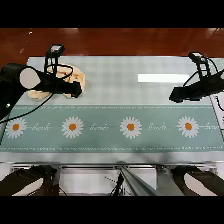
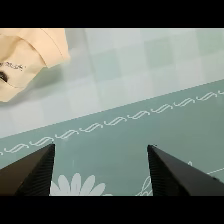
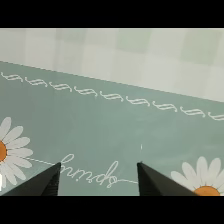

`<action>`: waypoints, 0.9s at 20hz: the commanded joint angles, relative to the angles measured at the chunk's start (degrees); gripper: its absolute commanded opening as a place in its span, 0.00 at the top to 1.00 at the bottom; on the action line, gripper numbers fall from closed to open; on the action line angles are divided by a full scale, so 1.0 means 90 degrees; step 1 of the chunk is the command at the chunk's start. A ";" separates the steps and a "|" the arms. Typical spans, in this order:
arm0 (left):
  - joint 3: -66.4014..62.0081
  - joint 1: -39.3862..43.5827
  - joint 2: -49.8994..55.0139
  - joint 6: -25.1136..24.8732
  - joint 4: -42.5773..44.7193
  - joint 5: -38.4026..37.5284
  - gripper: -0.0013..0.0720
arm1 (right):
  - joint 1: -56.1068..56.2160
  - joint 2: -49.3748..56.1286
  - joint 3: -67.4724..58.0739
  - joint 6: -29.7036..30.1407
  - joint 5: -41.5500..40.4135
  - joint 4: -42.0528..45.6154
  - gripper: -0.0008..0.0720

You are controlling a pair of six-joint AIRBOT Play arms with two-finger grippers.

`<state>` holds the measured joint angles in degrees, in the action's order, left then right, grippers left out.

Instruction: Fold the shirts.

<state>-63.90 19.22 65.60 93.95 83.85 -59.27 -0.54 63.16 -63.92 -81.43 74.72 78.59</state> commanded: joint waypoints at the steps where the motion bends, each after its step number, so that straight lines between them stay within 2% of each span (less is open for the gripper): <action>1: 0.0002 0.0002 0.0002 0.0000 0.0002 0.0000 0.05 | 0.0005 0.0000 -0.0005 0.0000 0.0000 -0.0002 0.23; 18: 0.0002 0.0005 0.0002 0.0005 -0.0206 0.0107 0.05 | 0.0005 0.0000 -0.0005 -0.0002 0.0002 -0.0211 0.23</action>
<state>-63.90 19.22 65.60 93.97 83.50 -59.11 -0.54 63.16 -63.92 -81.43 74.70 78.13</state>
